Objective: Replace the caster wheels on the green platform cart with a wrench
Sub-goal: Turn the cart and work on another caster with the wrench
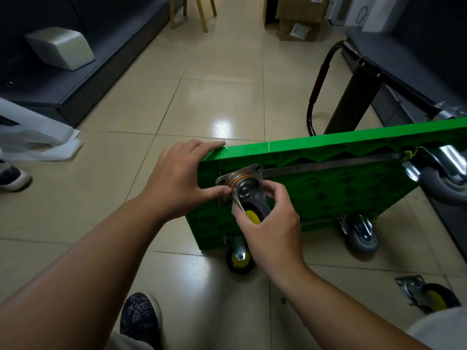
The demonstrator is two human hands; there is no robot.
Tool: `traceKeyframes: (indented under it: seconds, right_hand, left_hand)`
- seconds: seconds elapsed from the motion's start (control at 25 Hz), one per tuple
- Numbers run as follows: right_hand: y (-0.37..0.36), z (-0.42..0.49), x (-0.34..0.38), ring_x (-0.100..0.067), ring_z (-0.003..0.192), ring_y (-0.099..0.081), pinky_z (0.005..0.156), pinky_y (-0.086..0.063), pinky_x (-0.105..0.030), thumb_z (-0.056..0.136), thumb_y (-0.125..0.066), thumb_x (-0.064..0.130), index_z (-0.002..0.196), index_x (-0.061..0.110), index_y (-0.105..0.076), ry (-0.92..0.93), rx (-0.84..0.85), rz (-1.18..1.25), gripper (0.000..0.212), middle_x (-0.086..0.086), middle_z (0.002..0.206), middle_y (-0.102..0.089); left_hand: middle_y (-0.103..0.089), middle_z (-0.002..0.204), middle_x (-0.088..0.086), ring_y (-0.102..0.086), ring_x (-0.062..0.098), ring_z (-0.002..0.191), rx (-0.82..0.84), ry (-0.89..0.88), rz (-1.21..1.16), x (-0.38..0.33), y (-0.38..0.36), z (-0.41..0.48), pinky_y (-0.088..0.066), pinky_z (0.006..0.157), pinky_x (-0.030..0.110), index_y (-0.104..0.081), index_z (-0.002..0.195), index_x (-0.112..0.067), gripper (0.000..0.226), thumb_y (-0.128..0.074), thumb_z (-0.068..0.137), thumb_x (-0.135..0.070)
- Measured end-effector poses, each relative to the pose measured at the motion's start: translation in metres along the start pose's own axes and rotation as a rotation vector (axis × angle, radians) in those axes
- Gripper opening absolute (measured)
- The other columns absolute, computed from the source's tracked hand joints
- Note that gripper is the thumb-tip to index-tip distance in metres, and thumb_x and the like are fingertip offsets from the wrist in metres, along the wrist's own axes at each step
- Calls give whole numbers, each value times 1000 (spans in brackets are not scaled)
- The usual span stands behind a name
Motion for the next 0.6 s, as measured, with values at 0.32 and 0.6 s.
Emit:
traceKeyframes:
  seconds: [0.32,0.6]
  right_hand:
    - [-23,4,-8,-6,97,-62,70,-50,-12,74,-87,24,117,33,-48,-72,-67,113,60,13,112,-58]
    - [-37,8,-19,-22,91,-68,67,-60,-25,74,-87,22,111,33,-43,-91,-150,192,59,1,113,-57]
  left_hand:
    - [-59,133,-9,-51,19,120,-68,23,-2,3,1,2,-38,100,40,-47,145,-39,74,-79,79,-47]
    - [-63,125,-7,-55,21,113,-162,54,70,5,-1,4,-46,93,41,-52,140,-35,69,-79,78,-48]
Point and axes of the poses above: each hand's wrist, its own z-axis towards the middle knuckle, its own y-axis out of the back of the hand, x = y × z, the point moved 8 cm from there along z, towards the middle knuckle
